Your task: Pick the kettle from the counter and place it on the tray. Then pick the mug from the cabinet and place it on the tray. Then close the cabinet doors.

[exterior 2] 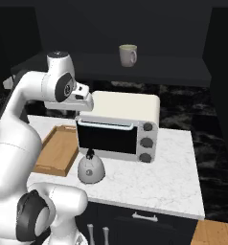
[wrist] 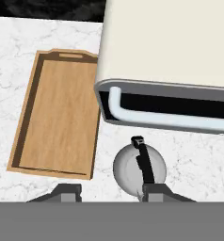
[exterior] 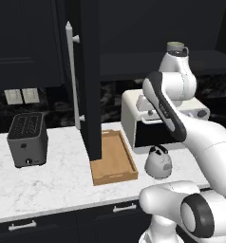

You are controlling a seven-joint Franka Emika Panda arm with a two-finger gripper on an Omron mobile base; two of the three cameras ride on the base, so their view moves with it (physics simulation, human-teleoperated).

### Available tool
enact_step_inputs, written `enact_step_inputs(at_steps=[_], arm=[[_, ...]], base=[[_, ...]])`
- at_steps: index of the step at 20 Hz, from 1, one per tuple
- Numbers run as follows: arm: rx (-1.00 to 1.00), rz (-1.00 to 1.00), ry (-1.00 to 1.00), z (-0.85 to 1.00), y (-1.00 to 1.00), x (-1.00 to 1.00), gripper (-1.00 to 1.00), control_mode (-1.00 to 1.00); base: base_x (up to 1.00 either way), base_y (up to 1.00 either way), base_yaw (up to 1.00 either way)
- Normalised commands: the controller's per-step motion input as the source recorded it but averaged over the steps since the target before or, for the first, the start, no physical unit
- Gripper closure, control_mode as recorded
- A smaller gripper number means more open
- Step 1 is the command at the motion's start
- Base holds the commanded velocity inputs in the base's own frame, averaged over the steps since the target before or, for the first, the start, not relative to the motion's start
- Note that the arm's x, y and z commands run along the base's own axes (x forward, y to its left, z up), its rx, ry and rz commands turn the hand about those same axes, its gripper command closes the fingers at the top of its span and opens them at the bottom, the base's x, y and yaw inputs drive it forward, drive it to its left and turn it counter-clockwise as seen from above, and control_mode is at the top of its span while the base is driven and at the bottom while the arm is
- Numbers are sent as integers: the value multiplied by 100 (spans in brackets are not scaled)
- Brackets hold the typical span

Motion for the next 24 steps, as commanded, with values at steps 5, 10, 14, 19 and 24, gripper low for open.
enact_step_inputs(at_steps=[5, 10, 14, 19, 24], arm=[[-1, 2, 0, -53, -27, -32, -100, -100], [1, 1, 0, -64, -69, -57, -100, -100], [0, 0, 0, -12, -9, -6, -100, -100], [0, 0, 0, 0, 0, 0, -100, -100], [0, 0, 1, -28, 0, 0, -100, -100]], base=[[0, 0, 0], [0, 0, 0], [0, 0, 0], [0, 0, 0], [0, 0, 0]])
